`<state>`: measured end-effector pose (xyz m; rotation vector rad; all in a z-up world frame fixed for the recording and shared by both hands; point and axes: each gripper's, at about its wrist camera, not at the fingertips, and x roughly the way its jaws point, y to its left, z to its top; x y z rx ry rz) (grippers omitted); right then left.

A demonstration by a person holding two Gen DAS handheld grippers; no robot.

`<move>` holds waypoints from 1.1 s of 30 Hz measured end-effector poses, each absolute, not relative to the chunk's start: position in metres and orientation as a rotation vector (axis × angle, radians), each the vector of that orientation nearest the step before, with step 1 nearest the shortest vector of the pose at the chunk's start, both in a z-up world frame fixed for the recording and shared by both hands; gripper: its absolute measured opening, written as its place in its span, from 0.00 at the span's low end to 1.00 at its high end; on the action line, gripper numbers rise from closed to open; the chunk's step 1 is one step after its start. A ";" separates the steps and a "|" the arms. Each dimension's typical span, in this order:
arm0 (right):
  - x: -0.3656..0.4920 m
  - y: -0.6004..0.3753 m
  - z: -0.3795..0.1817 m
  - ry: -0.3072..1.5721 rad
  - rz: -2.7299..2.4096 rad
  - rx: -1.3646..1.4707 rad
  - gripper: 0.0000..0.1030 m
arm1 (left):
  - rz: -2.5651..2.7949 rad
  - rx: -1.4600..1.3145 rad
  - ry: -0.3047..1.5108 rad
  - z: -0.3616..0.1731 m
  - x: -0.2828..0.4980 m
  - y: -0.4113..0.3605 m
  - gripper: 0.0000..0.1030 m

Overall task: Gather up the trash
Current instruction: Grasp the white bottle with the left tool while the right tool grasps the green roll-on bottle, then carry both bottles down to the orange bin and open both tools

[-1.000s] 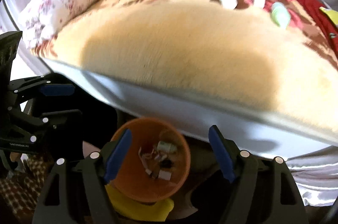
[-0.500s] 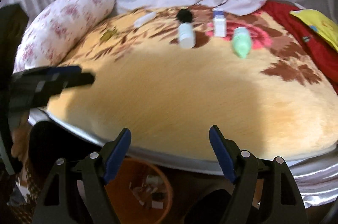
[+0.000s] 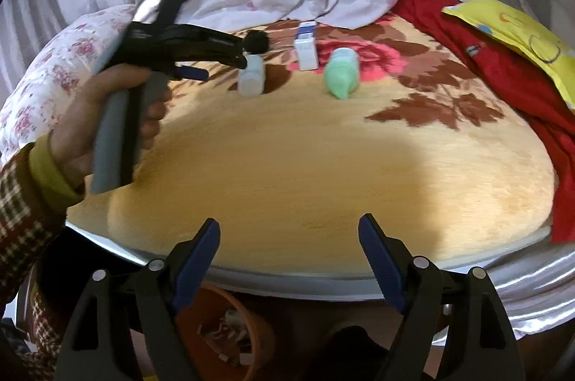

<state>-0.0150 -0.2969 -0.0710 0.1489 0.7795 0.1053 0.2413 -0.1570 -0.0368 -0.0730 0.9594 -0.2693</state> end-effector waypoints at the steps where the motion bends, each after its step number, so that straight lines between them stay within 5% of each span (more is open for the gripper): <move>1: -0.014 -0.300 -0.071 0.777 0.100 0.153 0.77 | -0.266 -0.088 0.977 -0.042 0.249 -0.162 0.62; 6: -0.011 -0.311 -0.072 0.767 0.078 0.165 0.77 | -0.219 -0.131 1.024 -0.065 0.275 -0.171 0.61; 7: -0.010 -0.312 -0.072 0.765 0.077 0.166 0.77 | -0.218 -0.132 1.035 -0.067 0.278 -0.171 0.44; 20: 0.090 -0.328 -0.032 0.706 -0.022 0.098 0.77 | -0.317 -0.035 0.861 -0.018 0.174 -0.106 0.43; 33: 0.239 -0.326 -0.064 0.942 -0.104 0.074 0.77 | -0.342 -0.034 0.834 -0.016 0.112 -0.065 0.43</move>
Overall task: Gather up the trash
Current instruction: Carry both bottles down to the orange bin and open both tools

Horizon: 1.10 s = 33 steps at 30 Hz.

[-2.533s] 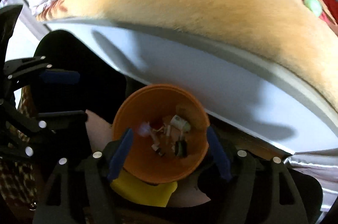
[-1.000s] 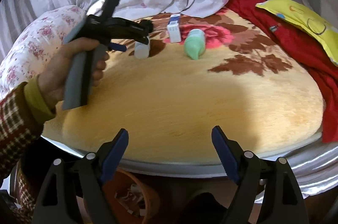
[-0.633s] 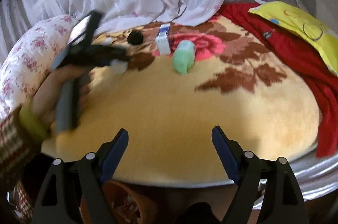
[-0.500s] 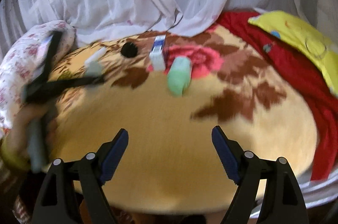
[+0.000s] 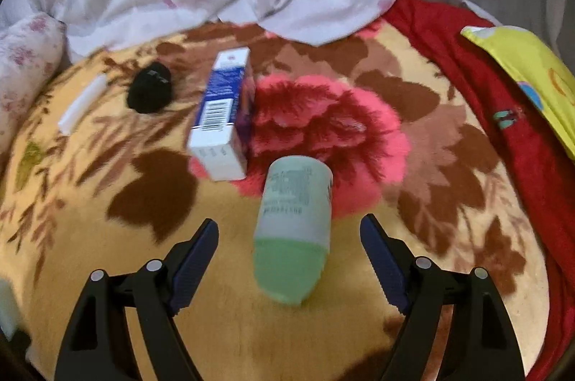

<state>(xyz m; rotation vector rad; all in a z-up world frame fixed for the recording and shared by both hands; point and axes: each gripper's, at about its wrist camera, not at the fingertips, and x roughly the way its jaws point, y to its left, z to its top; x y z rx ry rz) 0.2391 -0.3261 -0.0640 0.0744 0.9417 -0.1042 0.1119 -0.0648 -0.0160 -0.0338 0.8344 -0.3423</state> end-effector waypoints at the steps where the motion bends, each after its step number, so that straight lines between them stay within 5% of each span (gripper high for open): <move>1: 0.244 -0.325 -0.066 0.953 -0.107 0.075 0.77 | -0.342 -0.033 0.832 -0.016 0.110 -0.063 0.43; 3: 0.252 -0.324 -0.074 0.985 -0.118 0.076 0.72 | -0.346 -0.032 0.835 -0.017 0.106 -0.061 0.43; 5: 0.256 -0.322 -0.079 1.009 -0.133 0.053 0.46 | -0.353 -0.038 0.843 -0.019 0.104 -0.059 0.43; 22: 0.031 -0.246 -0.028 0.798 0.239 0.068 0.46 | -0.479 0.038 0.924 -0.030 0.019 -0.045 0.43; 33: -0.047 -0.169 -0.123 1.114 0.511 0.004 0.46 | -0.576 0.114 1.148 -0.083 -0.047 -0.028 0.43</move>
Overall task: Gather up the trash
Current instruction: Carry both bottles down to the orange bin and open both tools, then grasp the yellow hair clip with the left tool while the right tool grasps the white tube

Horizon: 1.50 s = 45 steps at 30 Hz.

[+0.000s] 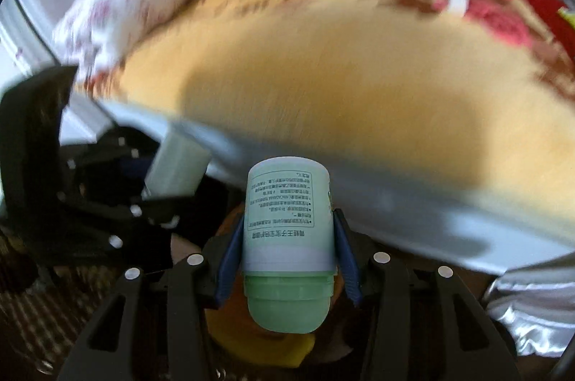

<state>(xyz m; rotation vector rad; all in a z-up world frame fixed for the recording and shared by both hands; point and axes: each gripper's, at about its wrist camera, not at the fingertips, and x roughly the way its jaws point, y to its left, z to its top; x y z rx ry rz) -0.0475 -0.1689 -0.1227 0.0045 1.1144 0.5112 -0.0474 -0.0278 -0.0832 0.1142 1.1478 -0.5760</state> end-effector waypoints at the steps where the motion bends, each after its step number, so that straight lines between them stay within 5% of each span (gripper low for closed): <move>1: -0.052 -0.165 -0.132 1.138 0.519 -0.004 0.46 | -0.580 0.125 1.170 -0.089 -0.052 -0.027 0.43; 9: -0.056 -0.142 -0.185 1.291 0.538 -0.064 0.49 | -0.605 0.164 1.313 -0.125 -0.068 -0.026 0.44; 11: -0.056 -0.145 -0.183 1.274 0.511 -0.071 0.77 | -0.594 0.181 1.328 -0.128 -0.070 -0.026 0.52; 13: -0.053 -0.150 -0.178 1.255 0.498 -0.057 0.78 | -0.567 0.179 1.316 -0.126 -0.070 -0.023 0.68; 33: -0.046 -0.175 -0.124 1.063 0.440 0.013 0.80 | -0.483 0.129 1.163 -0.082 -0.044 -0.004 0.71; 40: -0.026 -0.171 -0.072 0.872 0.405 -0.033 0.81 | -0.276 0.044 0.910 -0.006 0.041 0.040 0.72; 45: -0.008 -0.173 -0.027 0.695 0.380 -0.015 0.95 | -0.102 -0.036 0.835 0.014 0.120 0.068 0.81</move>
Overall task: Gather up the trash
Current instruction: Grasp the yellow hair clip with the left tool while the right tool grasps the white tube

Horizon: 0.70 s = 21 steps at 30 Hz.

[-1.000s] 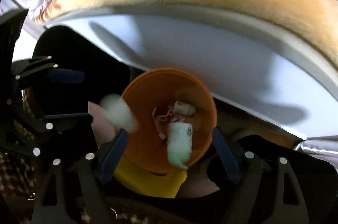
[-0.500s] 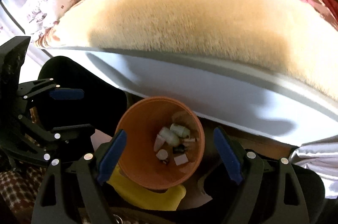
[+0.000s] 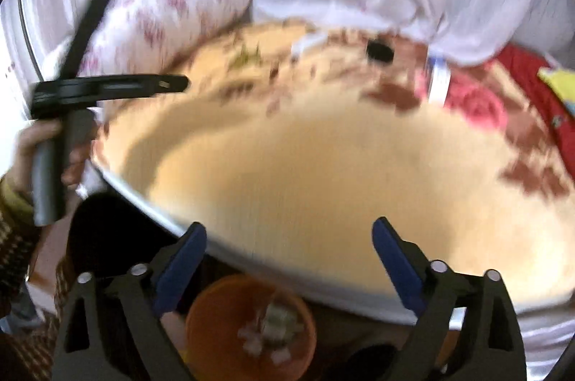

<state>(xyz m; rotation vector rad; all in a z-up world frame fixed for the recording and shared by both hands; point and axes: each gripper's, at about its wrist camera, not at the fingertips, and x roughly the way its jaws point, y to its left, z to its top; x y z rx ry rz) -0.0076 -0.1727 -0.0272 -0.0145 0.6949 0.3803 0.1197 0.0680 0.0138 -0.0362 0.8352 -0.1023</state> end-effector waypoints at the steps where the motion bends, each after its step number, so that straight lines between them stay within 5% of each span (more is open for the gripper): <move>1: -0.004 -0.172 -0.022 0.670 0.380 -0.009 0.95 | -0.069 -0.046 0.834 0.014 0.137 0.072 0.81; 21: 0.083 -0.156 -0.011 0.620 0.422 0.038 0.95 | 0.131 -0.101 0.925 -0.043 0.315 0.076 0.81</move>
